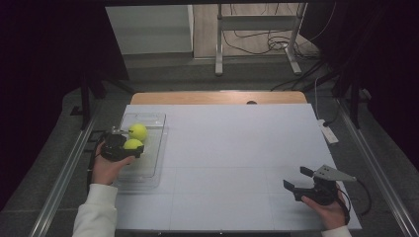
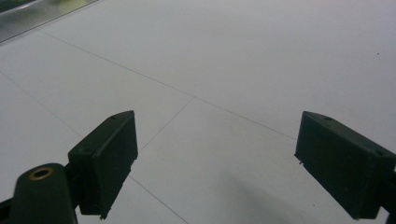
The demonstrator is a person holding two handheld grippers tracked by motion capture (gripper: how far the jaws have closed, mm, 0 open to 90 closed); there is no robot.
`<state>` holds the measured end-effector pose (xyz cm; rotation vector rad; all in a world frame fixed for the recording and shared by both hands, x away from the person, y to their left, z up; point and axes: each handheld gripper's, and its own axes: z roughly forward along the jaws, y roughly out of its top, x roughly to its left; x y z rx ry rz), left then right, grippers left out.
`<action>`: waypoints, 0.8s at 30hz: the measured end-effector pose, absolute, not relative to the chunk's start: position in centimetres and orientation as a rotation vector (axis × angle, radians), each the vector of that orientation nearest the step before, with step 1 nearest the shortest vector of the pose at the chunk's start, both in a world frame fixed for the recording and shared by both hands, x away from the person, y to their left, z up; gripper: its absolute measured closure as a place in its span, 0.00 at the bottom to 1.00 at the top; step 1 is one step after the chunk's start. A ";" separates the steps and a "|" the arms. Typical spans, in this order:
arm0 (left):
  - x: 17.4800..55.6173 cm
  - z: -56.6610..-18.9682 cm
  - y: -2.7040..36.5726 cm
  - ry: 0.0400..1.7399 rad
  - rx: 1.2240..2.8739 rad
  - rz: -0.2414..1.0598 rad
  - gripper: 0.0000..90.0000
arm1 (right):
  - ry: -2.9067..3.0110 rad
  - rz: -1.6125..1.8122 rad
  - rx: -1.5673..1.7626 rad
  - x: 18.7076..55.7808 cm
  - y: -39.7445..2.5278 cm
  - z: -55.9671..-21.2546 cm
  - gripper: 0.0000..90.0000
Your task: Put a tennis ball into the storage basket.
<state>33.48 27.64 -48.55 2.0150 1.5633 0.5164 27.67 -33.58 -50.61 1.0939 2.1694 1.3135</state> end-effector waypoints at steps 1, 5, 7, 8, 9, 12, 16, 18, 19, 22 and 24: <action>33.5 -48.6 27.6 1.564 2.017 0.516 0.30 | 2.169 1.313 1.094 27.7 -33.6 -50.6 0.15; 33.5 -48.6 27.6 1.573 2.028 0.520 0.29 | 2.171 1.311 1.092 27.6 -33.5 -50.6 0.15; 33.6 -48.7 27.6 1.585 2.041 0.521 0.29 | 2.171 1.311 1.093 27.6 -33.5 -50.6 0.15; 33.6 -48.8 27.6 1.592 2.049 0.523 0.29 | 2.170 1.311 1.095 27.7 -33.5 -50.6 0.15; 33.6 -48.8 27.7 1.594 2.050 0.522 0.29 | 2.171 1.311 1.094 27.7 -33.5 -50.6 0.15; 33.6 -48.8 27.6 1.593 2.046 0.533 0.27 | 2.172 1.312 1.092 27.7 -33.5 -50.6 0.15; 33.5 -48.6 27.6 1.587 2.035 0.541 0.22 | 2.169 1.312 1.096 27.6 -33.6 -50.6 0.15; 33.5 -48.5 27.6 1.588 2.029 0.545 0.21 | 2.169 1.312 1.096 27.7 -33.6 -50.6 0.15; 33.5 -48.4 27.6 1.585 2.025 0.548 0.21 | 2.169 1.312 1.095 27.7 -33.6 -50.6 0.15; 33.4 -48.2 27.6 1.572 2.015 0.560 0.20 | 2.171 1.311 1.093 27.7 -33.6 -50.6 0.15; 33.3 -48.1 27.5 1.560 2.007 0.569 0.20 | 2.169 1.312 1.095 27.7 -33.6 -50.7 0.15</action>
